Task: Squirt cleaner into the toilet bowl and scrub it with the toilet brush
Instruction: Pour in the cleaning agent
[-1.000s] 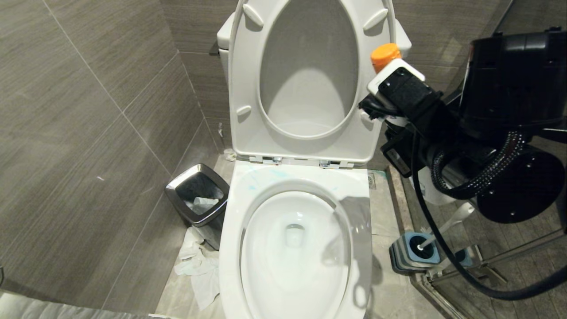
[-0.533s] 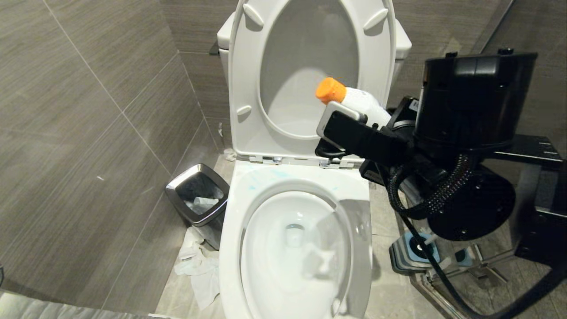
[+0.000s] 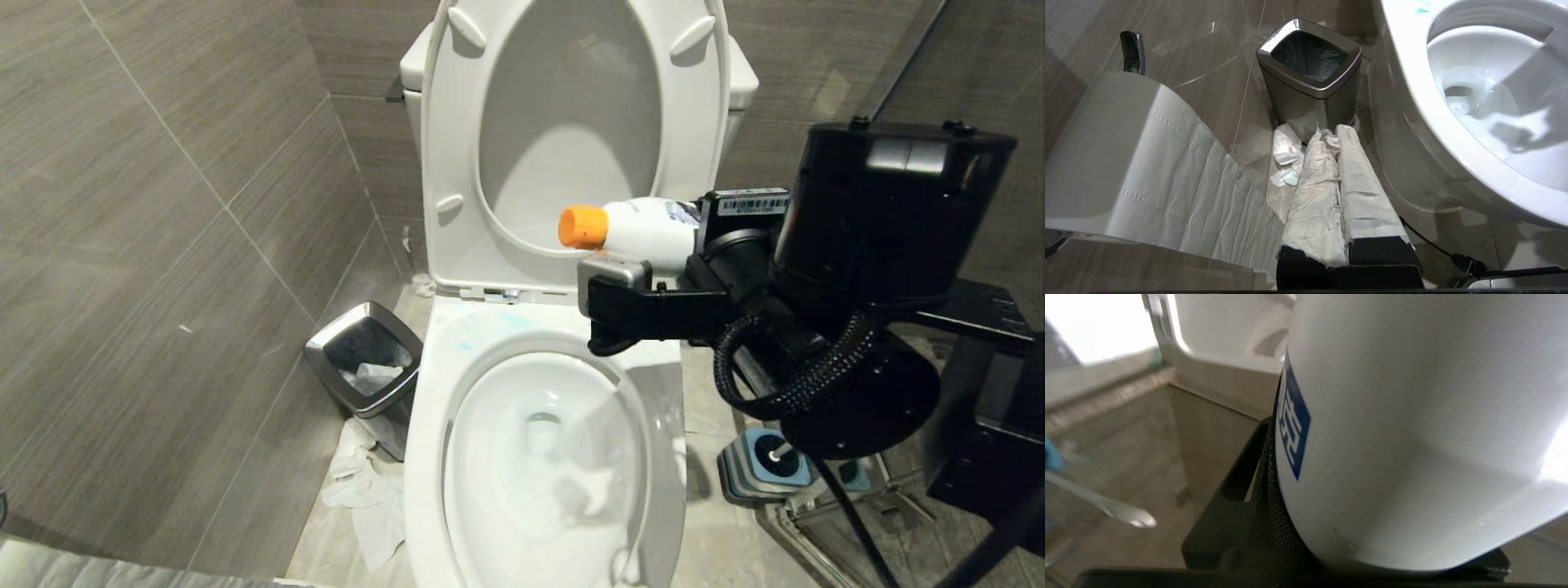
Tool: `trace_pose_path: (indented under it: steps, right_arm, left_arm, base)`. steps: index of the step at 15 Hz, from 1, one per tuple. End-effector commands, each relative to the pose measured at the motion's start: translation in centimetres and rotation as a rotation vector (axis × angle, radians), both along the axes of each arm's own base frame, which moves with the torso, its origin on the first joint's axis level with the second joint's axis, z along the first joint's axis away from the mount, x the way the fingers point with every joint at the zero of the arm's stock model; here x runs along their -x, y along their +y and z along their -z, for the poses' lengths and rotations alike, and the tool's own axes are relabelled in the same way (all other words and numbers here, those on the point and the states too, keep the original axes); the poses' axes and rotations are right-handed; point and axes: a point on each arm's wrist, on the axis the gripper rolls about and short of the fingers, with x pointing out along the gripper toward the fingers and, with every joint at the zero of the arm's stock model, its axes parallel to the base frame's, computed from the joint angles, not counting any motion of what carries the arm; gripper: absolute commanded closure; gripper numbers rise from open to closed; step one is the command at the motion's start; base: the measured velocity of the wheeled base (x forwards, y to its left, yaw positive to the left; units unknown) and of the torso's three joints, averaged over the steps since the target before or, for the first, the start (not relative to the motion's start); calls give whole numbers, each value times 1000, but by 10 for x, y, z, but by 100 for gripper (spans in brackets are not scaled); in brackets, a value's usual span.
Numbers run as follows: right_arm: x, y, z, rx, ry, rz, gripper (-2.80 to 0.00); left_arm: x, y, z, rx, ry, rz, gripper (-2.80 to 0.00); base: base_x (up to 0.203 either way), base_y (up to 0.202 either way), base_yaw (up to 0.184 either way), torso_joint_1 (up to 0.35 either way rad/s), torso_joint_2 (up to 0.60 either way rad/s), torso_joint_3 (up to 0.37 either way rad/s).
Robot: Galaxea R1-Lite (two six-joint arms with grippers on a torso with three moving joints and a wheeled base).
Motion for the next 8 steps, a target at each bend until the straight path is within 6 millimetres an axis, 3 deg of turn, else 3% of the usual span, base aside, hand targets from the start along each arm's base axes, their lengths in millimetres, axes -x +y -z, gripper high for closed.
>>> trace_pose_path:
  steps: [1, 8]
  right_arm:
    - [6, -8, -2, 55, 1, 9, 0]
    - [7, -12, 0, 282, 26, 31, 0]
  left_arm:
    - [-1, 0, 2, 1, 8, -1, 0]
    - [-1, 0, 2, 1, 8, -1, 0]
  base:
    - [0, 0, 0, 0, 0, 0]
    - [0, 0, 0, 0, 0, 0]
